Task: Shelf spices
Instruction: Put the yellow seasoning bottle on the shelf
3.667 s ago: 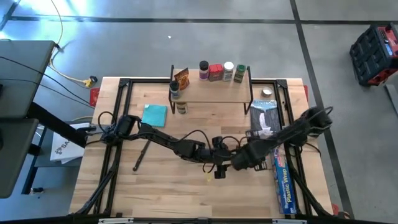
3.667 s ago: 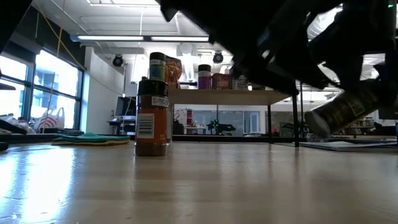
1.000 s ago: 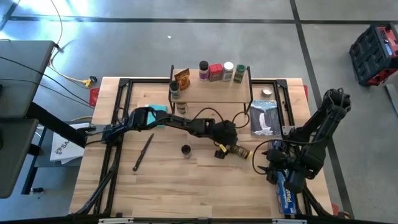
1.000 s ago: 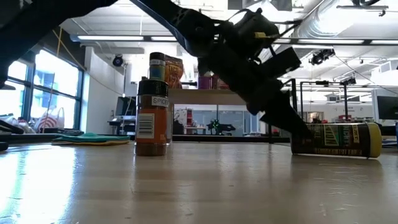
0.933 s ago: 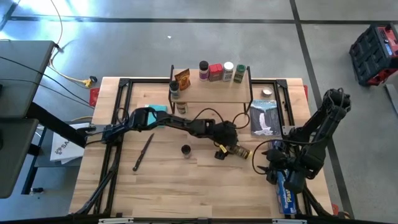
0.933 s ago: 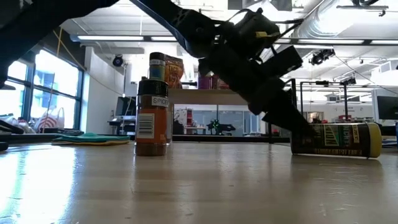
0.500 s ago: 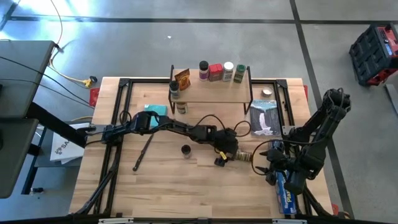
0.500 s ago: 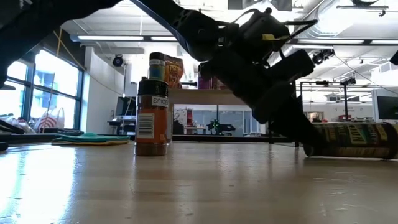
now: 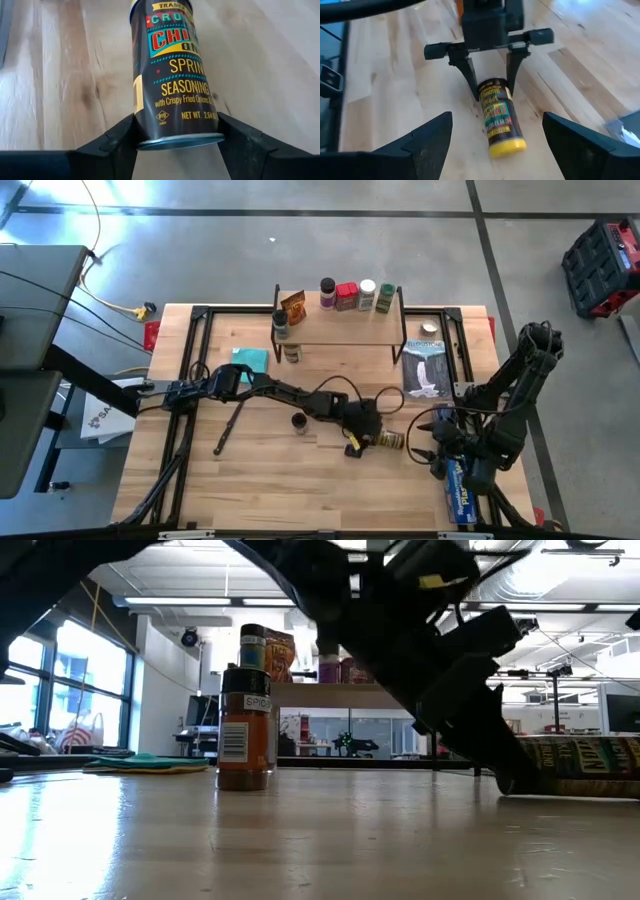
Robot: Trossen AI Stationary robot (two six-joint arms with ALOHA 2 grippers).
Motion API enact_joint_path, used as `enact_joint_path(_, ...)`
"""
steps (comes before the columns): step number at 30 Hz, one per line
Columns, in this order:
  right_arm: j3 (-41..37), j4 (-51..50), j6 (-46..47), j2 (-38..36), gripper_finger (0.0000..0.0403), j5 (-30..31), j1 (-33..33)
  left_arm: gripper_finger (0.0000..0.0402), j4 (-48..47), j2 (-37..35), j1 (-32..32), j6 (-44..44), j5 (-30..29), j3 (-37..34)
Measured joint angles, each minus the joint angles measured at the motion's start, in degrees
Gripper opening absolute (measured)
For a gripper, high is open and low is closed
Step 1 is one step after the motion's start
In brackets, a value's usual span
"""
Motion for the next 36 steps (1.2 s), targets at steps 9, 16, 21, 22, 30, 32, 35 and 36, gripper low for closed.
enact_joint_path(9,-0.02,0.92,0.83,0.02,0.0304,8.97,4.67,0.0222,-5.25,-9.31,-7.75,-0.78,-19.01,-4.09)
enact_joint_path(16,-0.02,8.19,-7.12,0.02,0.0304,15.63,4.44,0.0222,-1.13,-21.08,-14.15,-4.90,-35.96,-14.51)
enact_joint_path(21,-0.02,18.28,-15.67,0.02,0.0304,17.88,1.33,0.0222,6.45,-29.15,-19.41,-7.39,-50.61,-24.55)
enact_joint_path(22,-0.02,19.80,-17.29,0.02,0.0304,17.10,0.26,0.0222,8.35,-30.17,-20.53,-7.36,-53.15,-26.47)
enact_joint_path(30,-0.04,47.85,-50.48,-2.30,0.0304,-9.69,-16.15,0.0224,22.39,-34.49,-27.22,-2.26,-66.54,-34.96)
enact_joint_path(32,-0.04,53.01,-55.20,-3.39,0.0304,-16.99,-21.49,0.0228,23.22,-34.30,-27.97,-0.49,-68.95,-35.26)
enact_joint_path(35,0.93,52.96,-55.64,-4.75,0.0304,-24.94,-29.16,0.0228,23.56,-34.40,-28.74,0.30,-71.47,-35.21)
enact_joint_path(36,1.45,52.23,-55.77,-4.76,0.0304,-27.35,-31.26,0.0227,23.64,-34.44,-28.92,0.28,-71.81,-35.19)
